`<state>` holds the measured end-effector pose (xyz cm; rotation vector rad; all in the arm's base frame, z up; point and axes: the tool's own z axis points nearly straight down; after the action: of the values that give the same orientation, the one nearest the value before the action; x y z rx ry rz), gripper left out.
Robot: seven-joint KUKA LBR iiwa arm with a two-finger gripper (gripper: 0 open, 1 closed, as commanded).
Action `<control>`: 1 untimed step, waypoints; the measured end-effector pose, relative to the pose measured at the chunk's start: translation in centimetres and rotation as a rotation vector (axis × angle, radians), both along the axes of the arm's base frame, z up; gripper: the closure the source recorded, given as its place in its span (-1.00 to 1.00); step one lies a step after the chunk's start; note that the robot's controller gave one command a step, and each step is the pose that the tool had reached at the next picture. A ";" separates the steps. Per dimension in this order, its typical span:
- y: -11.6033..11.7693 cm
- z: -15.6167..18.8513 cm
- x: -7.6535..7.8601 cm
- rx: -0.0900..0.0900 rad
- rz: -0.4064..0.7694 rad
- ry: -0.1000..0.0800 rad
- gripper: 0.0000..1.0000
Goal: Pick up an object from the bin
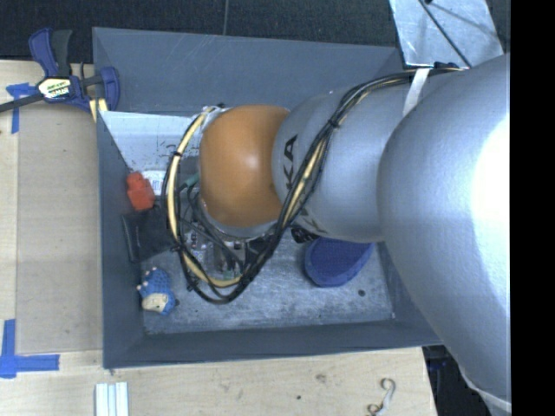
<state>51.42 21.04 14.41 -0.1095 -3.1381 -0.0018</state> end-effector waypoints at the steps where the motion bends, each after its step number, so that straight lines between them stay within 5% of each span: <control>1: -0.1 0.1 0.1 -0.001 -0.002 -0.002 -1.00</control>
Offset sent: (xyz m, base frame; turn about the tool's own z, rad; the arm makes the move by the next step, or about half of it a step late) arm 0.0000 0.0000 0.0000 0.0000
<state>51.52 20.91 14.51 -0.1126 -3.1404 -0.0006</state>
